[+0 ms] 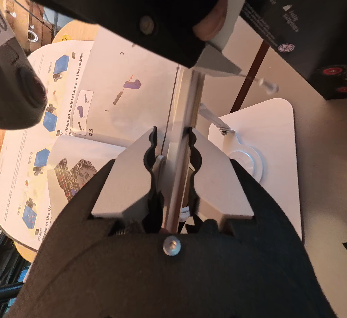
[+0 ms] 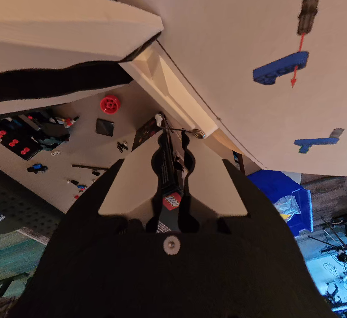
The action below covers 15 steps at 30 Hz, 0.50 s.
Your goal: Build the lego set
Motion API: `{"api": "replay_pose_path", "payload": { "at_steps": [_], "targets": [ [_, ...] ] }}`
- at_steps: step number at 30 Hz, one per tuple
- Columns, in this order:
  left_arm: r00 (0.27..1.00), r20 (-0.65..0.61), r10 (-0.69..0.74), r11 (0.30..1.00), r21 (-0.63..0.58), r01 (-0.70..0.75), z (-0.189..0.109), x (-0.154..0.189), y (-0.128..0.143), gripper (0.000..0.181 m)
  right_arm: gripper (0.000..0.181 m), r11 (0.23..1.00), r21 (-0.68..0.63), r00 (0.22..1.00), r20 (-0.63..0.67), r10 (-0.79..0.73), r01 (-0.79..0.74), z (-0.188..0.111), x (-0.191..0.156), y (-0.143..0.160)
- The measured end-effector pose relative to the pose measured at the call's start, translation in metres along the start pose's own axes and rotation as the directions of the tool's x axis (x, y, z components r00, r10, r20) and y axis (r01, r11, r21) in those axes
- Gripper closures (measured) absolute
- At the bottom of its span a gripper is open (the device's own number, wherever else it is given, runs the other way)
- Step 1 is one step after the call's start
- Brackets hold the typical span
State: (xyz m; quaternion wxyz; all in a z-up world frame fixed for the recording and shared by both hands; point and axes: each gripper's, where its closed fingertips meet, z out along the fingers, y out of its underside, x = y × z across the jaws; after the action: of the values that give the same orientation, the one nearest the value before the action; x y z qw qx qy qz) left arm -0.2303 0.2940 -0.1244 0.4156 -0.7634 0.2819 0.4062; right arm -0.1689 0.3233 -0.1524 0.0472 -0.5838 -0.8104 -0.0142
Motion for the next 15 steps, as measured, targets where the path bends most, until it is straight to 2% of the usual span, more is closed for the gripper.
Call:
{"api": "replay_pose_path", "payload": {
  "at_steps": [5,9,12,15],
  "targets": [
    [1.0,0.002,-0.01,1.0,0.009,0.01,-0.001,0.0,-0.001,0.15,0.181,0.998,0.04,0.999,0.011,0.038,-0.038,-0.001,0.002,0.001],
    [1.0,-0.005,-0.016,1.0,0.01,0.016,-0.003,-0.001,-0.001,0.151,0.181,0.998,0.05,0.999,-0.035,0.029,-0.027,-0.003,0.006,0.0],
    [1.0,-0.007,-0.018,1.0,0.014,0.018,-0.005,0.0,-0.001,0.151,0.181,0.999,0.03,1.0,0.029,0.011,-0.012,-0.005,-0.005,0.005],
    [1.0,-0.012,-0.023,1.0,0.019,0.023,-0.007,-0.002,-0.001,0.152,0.166,0.995,0.06,0.994,0.073,0.078,-0.082,-0.007,-0.007,0.0]
  ]
}}
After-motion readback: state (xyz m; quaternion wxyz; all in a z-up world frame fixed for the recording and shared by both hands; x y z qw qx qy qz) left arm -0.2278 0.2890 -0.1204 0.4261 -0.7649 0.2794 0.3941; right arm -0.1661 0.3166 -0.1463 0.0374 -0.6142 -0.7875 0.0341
